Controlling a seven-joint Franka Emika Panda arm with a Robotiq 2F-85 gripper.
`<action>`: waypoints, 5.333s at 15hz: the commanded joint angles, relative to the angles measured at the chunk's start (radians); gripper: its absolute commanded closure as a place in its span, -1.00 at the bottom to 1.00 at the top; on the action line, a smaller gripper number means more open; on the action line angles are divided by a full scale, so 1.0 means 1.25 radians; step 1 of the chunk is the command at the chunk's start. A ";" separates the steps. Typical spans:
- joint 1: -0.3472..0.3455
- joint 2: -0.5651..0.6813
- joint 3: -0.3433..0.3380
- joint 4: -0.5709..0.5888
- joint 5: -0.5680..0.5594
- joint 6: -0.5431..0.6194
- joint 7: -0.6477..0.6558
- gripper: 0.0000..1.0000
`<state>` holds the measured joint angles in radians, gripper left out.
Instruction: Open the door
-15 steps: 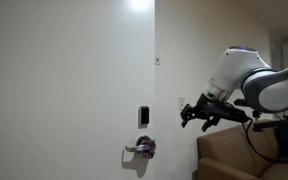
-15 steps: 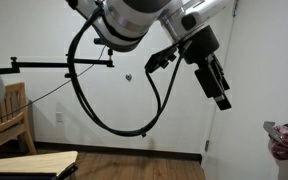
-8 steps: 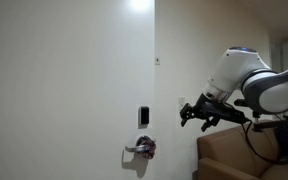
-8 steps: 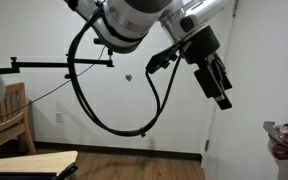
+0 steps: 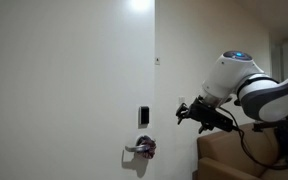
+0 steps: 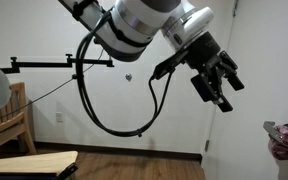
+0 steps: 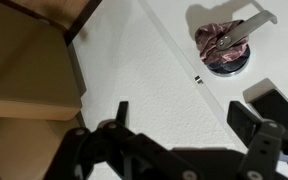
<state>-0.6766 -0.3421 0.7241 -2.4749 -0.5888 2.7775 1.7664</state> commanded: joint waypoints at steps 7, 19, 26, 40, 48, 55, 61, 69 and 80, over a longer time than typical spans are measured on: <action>-0.077 0.047 0.080 0.058 -0.038 -0.024 0.108 -1.00; -0.316 0.285 0.353 0.208 -0.355 -0.153 0.284 -1.00; -0.304 0.235 0.333 0.197 -0.378 -0.151 0.387 -1.00; -0.076 0.409 0.136 0.289 -0.420 -0.180 0.401 -1.00; 0.104 0.457 -0.024 0.342 -0.374 -0.170 0.436 -1.00; 0.447 0.525 -0.336 0.479 -0.318 -0.191 0.523 -1.00; 0.602 0.631 -0.519 0.579 -0.222 -0.230 0.590 -1.00; 0.673 0.754 -0.625 0.691 -0.153 -0.144 0.654 -1.00; 0.701 0.811 -0.662 0.756 -0.001 -0.125 0.608 0.44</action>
<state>0.1774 0.6567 -0.0782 -1.5436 -0.6467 2.6037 2.5568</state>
